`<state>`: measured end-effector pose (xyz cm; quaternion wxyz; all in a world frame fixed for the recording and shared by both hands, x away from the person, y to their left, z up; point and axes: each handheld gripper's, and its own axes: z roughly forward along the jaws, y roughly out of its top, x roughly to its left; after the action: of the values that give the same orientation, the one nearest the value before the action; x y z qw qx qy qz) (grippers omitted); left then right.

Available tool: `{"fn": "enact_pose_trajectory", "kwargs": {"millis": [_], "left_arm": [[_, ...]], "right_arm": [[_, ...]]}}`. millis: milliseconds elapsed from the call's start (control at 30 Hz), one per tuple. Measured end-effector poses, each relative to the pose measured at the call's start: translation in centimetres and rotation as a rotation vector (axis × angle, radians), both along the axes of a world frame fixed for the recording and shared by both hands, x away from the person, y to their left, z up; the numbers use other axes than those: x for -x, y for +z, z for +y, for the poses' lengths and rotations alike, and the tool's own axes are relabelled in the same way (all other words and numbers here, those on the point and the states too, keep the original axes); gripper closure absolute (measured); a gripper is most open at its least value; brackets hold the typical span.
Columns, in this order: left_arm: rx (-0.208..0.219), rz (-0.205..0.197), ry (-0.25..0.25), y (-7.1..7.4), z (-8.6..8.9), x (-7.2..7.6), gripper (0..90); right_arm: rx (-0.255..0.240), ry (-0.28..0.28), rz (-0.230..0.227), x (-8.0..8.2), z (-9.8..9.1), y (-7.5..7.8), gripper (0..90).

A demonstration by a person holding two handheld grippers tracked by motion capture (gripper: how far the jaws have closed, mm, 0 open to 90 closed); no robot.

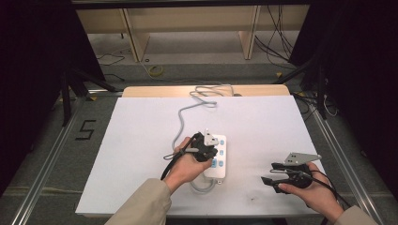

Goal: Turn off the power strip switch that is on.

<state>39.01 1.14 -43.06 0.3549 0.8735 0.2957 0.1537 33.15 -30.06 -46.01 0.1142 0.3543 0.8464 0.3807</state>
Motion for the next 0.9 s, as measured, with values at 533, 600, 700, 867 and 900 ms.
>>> {"fn": "enact_pose_trajectory", "kwargs": {"millis": [533, 600, 700, 867, 900], "left_arm": [[-0.009, 0.015, -0.011, -0.3, -1.4, -0.6, 89.9], [-0.016, 0.019, -0.014, -0.3, -1.5, -0.7, 89.9], [-0.017, 0.023, -0.013, -0.5, -1.7, -0.9, 89.9], [-0.017, 0.034, -0.008, -0.8, -2.0, -1.2, 89.9], [-0.017, 0.037, -0.01, -0.8, -2.0, -1.2, 89.9]], "right_arm": [[0.0, 0.003, 0.0, 0.0, 0.0, 0.0, 29.7], [0.0, 0.003, -0.001, 0.0, 0.0, 0.0, 29.7], [0.0, 0.001, 0.001, 0.0, 0.0, 0.0, 29.7], [0.0, 0.003, 0.0, 0.0, 0.0, 0.0, 29.7], [0.0, 0.003, 0.001, 0.0, 0.0, 0.0, 29.7]]}}
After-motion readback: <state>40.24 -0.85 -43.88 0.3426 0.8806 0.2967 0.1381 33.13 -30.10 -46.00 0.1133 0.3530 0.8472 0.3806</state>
